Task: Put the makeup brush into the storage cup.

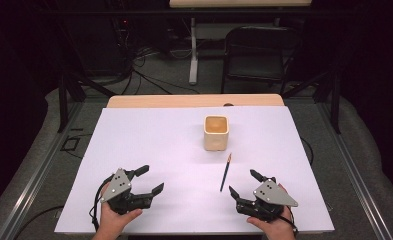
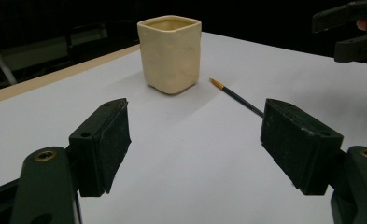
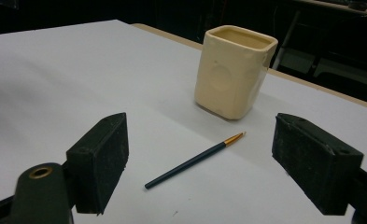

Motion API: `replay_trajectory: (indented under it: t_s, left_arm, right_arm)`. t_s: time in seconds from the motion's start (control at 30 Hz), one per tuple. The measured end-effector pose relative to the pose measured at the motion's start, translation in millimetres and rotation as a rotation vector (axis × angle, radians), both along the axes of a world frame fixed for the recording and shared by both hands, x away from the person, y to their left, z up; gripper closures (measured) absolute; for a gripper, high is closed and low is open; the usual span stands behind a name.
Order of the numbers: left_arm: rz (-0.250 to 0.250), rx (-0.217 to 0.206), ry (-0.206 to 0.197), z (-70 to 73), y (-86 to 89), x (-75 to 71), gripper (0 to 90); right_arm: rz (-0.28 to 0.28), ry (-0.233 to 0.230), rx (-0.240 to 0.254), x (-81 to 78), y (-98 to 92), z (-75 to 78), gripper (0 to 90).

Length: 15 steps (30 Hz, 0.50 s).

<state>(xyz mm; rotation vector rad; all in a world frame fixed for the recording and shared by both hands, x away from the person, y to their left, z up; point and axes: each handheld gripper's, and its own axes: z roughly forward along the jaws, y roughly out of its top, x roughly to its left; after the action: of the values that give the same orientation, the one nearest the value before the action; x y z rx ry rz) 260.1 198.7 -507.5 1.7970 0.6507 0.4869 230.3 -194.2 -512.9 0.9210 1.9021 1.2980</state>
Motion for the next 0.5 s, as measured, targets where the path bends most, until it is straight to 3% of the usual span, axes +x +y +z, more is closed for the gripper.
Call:
replay_trajectory:
  t_s: [0.5]
  left_arm:
    - [0.002,0.005,0.003,-0.1,1.2,0.6,24.5]
  right_arm:
    - [0.027,0.017,0.006,1.1,0.0,1.1,14.7]
